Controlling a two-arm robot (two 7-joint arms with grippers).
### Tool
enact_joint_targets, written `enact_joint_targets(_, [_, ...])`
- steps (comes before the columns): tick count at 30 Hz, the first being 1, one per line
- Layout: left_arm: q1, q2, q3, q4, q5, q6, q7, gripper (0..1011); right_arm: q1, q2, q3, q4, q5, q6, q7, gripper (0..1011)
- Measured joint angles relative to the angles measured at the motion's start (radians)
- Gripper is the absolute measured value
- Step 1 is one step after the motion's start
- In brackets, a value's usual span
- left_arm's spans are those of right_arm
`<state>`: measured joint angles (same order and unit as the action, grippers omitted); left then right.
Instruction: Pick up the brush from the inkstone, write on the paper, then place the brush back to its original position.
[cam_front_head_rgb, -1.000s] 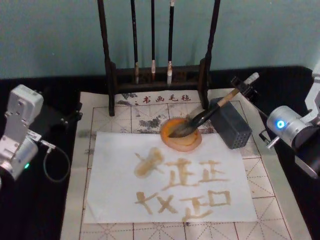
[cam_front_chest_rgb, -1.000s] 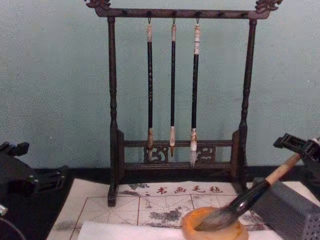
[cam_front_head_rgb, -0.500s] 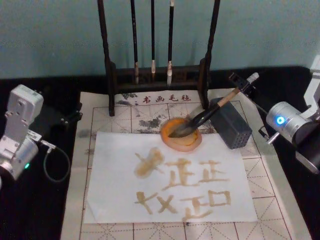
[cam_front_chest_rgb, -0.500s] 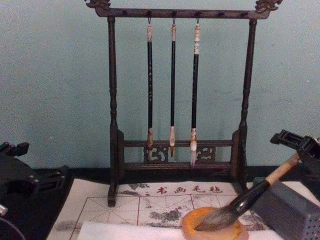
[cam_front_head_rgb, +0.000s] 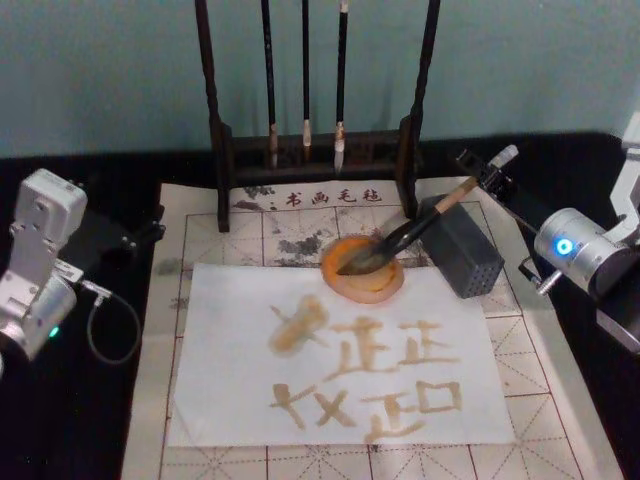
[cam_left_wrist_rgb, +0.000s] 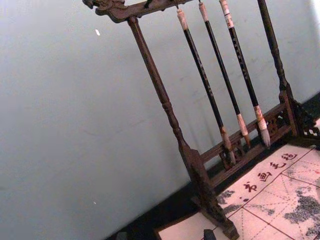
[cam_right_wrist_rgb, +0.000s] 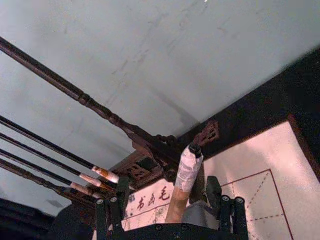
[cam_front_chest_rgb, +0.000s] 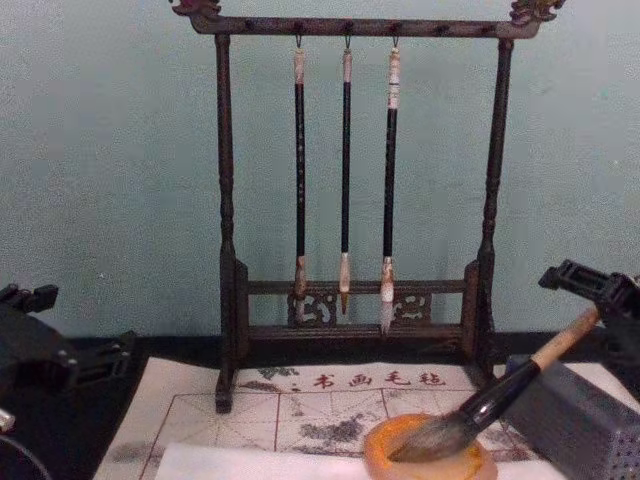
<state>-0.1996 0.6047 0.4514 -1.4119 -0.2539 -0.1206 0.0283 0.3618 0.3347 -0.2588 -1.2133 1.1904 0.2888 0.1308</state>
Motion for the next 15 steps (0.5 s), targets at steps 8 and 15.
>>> enact_joint_targets(8, [0.0, 0.0, 0.0, 0.0, 0.0, 0.0, 0.0, 1001, -0.015, 0.008, -0.01, -0.027, 0.021, 0.002, -0.035, 1000])
enact_joint_targets(15, [0.0, 0.0, 0.0, 0.0, 0.0, 0.0, 0.0, 1001, -0.017, 0.014, -0.024, -0.031, 0.031, -0.009, -0.052, 1000])
